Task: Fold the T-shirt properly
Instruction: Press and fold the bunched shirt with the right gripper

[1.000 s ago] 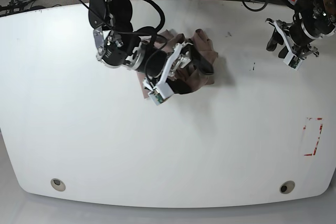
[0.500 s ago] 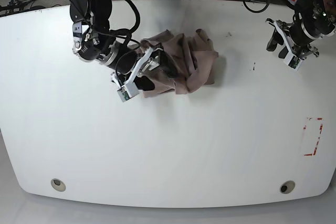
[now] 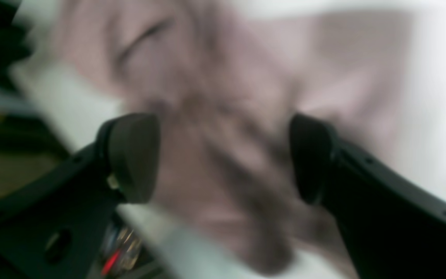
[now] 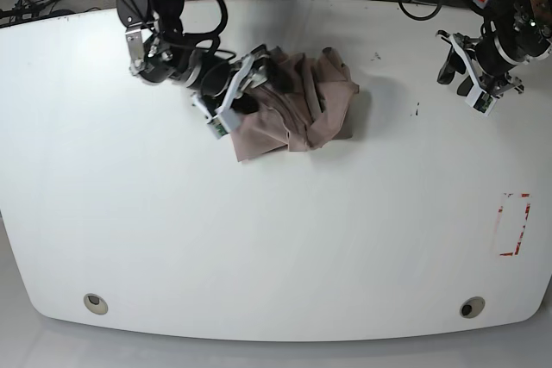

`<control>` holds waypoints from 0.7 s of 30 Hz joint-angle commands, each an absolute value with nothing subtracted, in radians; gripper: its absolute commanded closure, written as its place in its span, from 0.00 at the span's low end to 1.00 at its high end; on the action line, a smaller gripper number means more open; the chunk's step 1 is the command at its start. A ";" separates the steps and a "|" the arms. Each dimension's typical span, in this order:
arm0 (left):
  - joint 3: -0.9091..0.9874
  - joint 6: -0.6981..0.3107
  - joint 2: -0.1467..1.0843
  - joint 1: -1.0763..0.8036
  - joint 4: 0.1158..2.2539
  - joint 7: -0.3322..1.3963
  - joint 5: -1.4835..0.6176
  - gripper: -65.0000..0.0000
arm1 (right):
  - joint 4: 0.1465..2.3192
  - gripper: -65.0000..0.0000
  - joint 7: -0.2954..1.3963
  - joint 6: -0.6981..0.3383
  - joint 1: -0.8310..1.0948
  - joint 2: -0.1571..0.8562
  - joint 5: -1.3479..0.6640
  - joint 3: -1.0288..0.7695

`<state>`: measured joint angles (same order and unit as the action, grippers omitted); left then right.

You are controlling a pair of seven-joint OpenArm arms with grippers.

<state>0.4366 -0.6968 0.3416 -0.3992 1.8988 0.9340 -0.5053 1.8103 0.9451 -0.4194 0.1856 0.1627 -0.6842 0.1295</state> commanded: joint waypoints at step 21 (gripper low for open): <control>0.444 -0.698 0.360 -0.398 1.908 0.917 -0.441 0.64 | 1.911 0.23 0.923 -0.429 0.067 0.056 -0.601 0.346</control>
